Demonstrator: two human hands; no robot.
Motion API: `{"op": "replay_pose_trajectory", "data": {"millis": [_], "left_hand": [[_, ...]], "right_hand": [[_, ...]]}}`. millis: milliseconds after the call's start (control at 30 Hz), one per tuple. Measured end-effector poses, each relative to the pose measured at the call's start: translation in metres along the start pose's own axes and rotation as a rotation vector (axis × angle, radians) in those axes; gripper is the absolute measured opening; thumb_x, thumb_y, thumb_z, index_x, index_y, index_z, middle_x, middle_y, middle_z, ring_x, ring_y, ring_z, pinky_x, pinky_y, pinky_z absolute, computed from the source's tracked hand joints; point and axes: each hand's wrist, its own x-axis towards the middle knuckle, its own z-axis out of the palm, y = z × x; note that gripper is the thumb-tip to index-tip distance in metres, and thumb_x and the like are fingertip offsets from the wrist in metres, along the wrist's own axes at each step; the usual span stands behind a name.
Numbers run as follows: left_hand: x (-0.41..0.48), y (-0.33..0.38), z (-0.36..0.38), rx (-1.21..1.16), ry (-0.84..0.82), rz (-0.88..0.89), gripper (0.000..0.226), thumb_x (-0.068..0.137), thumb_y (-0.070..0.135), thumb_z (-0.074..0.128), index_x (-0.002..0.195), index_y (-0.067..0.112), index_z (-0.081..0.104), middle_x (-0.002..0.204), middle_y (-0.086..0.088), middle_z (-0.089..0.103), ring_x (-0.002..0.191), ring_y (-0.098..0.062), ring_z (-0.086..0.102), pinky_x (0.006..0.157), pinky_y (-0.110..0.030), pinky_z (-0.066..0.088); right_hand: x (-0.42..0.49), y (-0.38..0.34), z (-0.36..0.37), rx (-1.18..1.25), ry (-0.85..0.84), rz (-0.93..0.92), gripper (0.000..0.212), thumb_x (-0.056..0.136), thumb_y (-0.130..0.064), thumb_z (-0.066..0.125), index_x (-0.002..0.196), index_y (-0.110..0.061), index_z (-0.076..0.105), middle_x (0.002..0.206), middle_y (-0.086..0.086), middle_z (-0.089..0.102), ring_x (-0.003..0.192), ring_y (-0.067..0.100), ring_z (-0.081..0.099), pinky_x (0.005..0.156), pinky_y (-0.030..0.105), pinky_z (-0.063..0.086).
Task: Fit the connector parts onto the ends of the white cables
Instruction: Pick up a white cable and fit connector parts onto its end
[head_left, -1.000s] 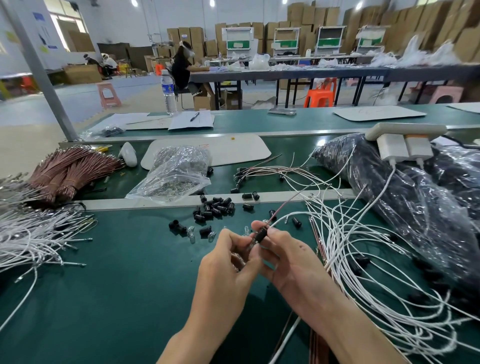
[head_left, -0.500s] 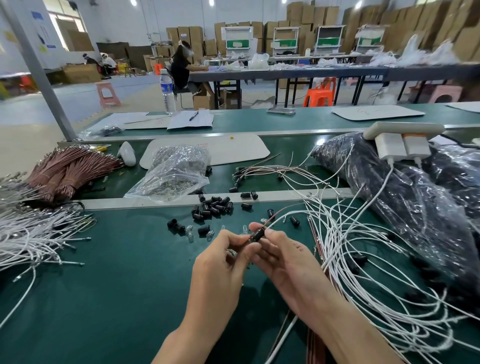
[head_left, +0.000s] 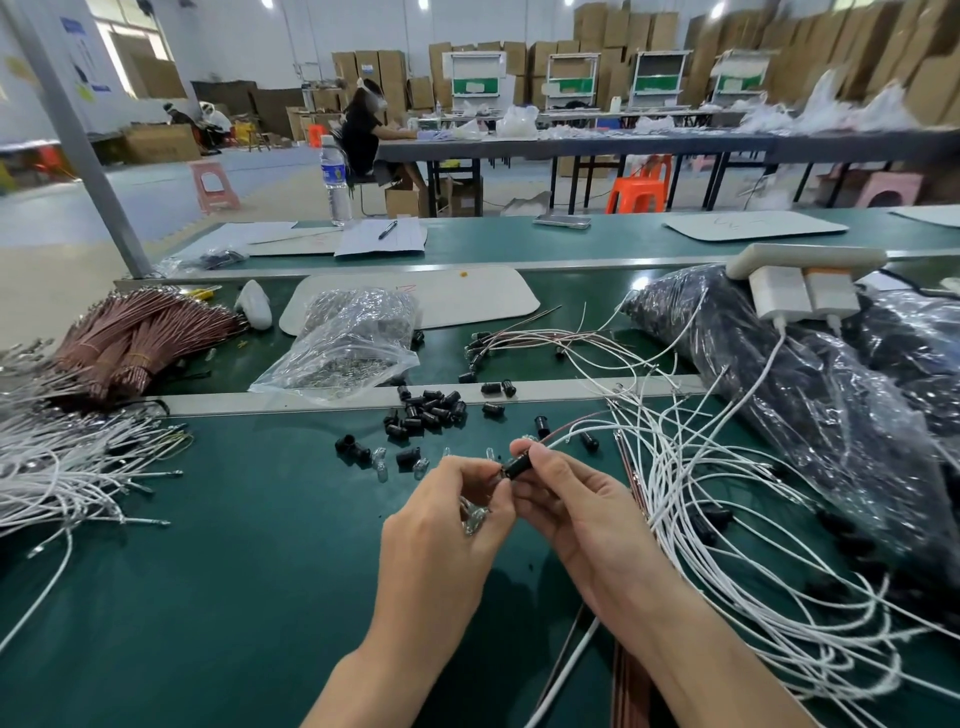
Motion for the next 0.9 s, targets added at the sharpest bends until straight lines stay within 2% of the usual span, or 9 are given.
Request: {"op": "replay_pose_trajectory", "data": {"millis": [100, 233, 300, 400, 467, 633, 733, 833, 900], "left_hand": [[-0.002, 0.001, 0.003, -0.022, 0.021, -0.025, 0.008, 0.093, 0.041, 0.063, 0.090, 0.035, 0.058, 0.079, 0.018, 0.065, 0.077, -0.005, 0.064, 0.065, -0.022, 0.049], [-0.004, 0.000, 0.004, -0.106, 0.002, -0.048, 0.011, 0.095, 0.046, 0.061, 0.090, 0.036, 0.059, 0.091, 0.024, 0.066, 0.077, -0.005, 0.065, 0.065, -0.020, 0.050], [-0.004, 0.000, 0.003, -0.140, -0.014, -0.040, 0.004, 0.091, 0.043, 0.059, 0.093, 0.039, 0.059, 0.090, 0.025, 0.068, 0.075, -0.006, 0.066, 0.063, -0.017, 0.050], [-0.002, -0.002, 0.002, -0.154, -0.017, -0.023, 0.008, 0.090, 0.038, 0.062, 0.096, 0.043, 0.059, 0.089, 0.025, 0.069, 0.073, -0.007, 0.066, 0.063, -0.013, 0.049], [-0.002, -0.003, 0.002, -0.163, -0.029, -0.032, 0.008, 0.090, 0.041, 0.061, 0.098, 0.042, 0.060, 0.090, 0.023, 0.069, 0.076, -0.007, 0.067, 0.064, -0.017, 0.051], [-0.002, -0.004, 0.001, -0.070, -0.155, -0.031, 0.027, 0.090, 0.047, 0.064, 0.114, 0.047, 0.053, 0.101, 0.024, 0.063, 0.085, -0.004, 0.065, 0.070, -0.029, 0.056], [-0.002, -0.004, 0.002, -0.057, -0.136, -0.020, 0.019, 0.091, 0.049, 0.060, 0.108, 0.041, 0.058, 0.096, 0.023, 0.066, 0.083, -0.003, 0.066, 0.069, -0.031, 0.056], [-0.003, -0.002, 0.005, -0.037, -0.118, -0.043, 0.015, 0.090, 0.047, 0.061, 0.097, 0.034, 0.059, 0.086, 0.019, 0.067, 0.076, -0.005, 0.065, 0.066, -0.035, 0.055], [-0.003, -0.001, 0.006, -0.049, -0.118, -0.051, 0.016, 0.088, 0.046, 0.062, 0.091, 0.031, 0.057, 0.082, 0.017, 0.068, 0.072, -0.006, 0.065, 0.065, -0.034, 0.055]], "right_hand": [[0.000, 0.001, 0.000, 0.006, -0.008, 0.002, 0.034, 0.072, -0.033, 0.077, 0.097, -0.010, 0.081, 0.091, 0.011, 0.076, 0.079, 0.013, 0.070, 0.073, 0.021, 0.057], [0.000, 0.002, -0.001, 0.050, -0.011, 0.029, 0.039, 0.068, -0.033, 0.080, 0.097, -0.008, 0.081, 0.090, 0.012, 0.076, 0.076, 0.013, 0.072, 0.070, 0.020, 0.058], [0.000, 0.001, -0.002, 0.065, -0.015, 0.041, 0.038, 0.068, -0.032, 0.080, 0.097, -0.008, 0.081, 0.090, 0.011, 0.076, 0.075, 0.012, 0.072, 0.068, 0.019, 0.058], [-0.001, -0.001, -0.004, 0.058, -0.031, 0.044, 0.036, 0.068, -0.031, 0.080, 0.096, -0.009, 0.081, 0.089, 0.011, 0.076, 0.075, 0.012, 0.072, 0.067, 0.019, 0.058], [0.000, -0.003, -0.006, 0.042, -0.036, 0.037, 0.029, 0.070, -0.028, 0.080, 0.094, -0.012, 0.081, 0.090, 0.012, 0.076, 0.076, 0.014, 0.073, 0.067, 0.020, 0.058], [-0.002, -0.005, -0.006, -0.080, -0.086, 0.044, 0.021, 0.076, -0.029, 0.078, 0.090, -0.013, 0.080, 0.097, 0.015, 0.076, 0.084, 0.020, 0.074, 0.073, 0.025, 0.059], [-0.003, -0.001, -0.003, -0.133, -0.082, 0.033, 0.021, 0.086, -0.030, 0.070, 0.088, -0.011, 0.079, 0.095, 0.015, 0.076, 0.088, 0.023, 0.075, 0.075, 0.027, 0.059], [-0.003, 0.003, 0.000, -0.167, 0.010, 0.008, 0.025, 0.088, -0.028, 0.065, 0.093, -0.005, 0.072, 0.096, 0.016, 0.077, 0.089, 0.026, 0.075, 0.072, 0.027, 0.059], [-0.004, 0.008, 0.002, -0.225, 0.060, 0.015, 0.021, 0.096, -0.023, 0.061, 0.095, -0.004, 0.070, 0.092, 0.014, 0.077, 0.089, 0.025, 0.075, 0.073, 0.027, 0.059]]}}
